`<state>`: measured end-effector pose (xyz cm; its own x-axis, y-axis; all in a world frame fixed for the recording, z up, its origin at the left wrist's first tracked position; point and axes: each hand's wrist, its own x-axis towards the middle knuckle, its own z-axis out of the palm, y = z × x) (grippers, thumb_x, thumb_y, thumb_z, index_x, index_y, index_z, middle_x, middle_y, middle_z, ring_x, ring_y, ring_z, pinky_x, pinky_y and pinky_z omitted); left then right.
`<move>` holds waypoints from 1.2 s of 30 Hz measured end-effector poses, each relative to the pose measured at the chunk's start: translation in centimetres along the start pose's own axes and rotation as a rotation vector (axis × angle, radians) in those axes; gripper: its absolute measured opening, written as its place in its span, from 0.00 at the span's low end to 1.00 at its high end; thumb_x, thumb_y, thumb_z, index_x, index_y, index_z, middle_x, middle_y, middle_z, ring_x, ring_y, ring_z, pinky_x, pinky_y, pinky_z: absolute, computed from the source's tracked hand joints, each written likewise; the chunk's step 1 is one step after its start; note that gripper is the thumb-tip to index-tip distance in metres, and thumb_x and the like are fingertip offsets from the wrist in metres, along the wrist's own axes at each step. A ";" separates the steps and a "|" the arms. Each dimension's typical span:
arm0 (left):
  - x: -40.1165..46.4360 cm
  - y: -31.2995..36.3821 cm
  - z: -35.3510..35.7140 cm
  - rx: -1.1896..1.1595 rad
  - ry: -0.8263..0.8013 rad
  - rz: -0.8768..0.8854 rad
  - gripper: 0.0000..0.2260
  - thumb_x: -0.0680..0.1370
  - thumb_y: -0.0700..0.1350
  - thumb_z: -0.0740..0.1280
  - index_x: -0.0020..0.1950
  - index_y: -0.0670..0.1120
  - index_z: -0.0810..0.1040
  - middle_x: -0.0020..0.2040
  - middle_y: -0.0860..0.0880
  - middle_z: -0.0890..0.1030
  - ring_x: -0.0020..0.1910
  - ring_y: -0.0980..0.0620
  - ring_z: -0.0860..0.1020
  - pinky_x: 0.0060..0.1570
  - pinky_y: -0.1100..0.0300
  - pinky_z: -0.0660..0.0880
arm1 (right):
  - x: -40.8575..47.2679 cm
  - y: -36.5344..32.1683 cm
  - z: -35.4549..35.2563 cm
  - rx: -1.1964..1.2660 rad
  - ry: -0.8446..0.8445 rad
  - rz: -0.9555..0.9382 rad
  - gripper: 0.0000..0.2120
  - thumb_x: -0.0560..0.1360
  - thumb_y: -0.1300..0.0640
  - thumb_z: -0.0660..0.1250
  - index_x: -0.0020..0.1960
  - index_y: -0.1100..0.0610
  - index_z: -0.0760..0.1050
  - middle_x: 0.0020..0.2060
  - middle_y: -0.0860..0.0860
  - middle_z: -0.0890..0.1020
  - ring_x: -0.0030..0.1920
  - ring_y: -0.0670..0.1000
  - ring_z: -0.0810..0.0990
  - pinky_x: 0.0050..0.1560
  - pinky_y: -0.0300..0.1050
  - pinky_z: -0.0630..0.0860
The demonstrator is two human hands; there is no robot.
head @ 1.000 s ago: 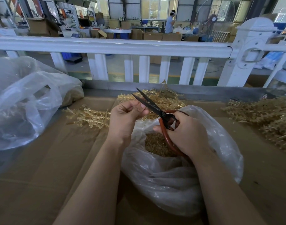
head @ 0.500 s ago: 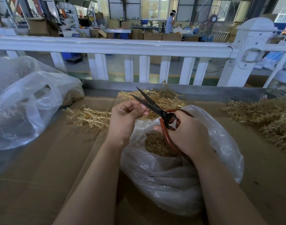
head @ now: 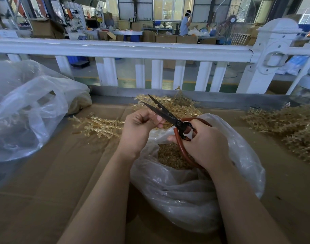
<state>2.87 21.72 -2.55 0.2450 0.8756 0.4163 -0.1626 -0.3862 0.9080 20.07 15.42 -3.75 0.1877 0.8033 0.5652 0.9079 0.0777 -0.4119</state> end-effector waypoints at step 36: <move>0.2 -0.3 -0.4 -0.074 0.094 0.025 0.09 0.80 0.36 0.65 0.48 0.29 0.77 0.37 0.50 0.81 0.38 0.55 0.74 0.44 0.62 0.72 | 0.2 -0.3 -0.1 -0.005 -0.010 0.011 0.39 0.62 0.18 0.52 0.53 0.46 0.80 0.40 0.36 0.76 0.40 0.41 0.74 0.35 0.29 0.64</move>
<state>2.62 22.16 -2.75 0.1501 0.8905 0.4294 -0.2383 -0.3889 0.8899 19.92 15.47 -3.42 0.1941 0.8099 0.5535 0.9076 0.0658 -0.4146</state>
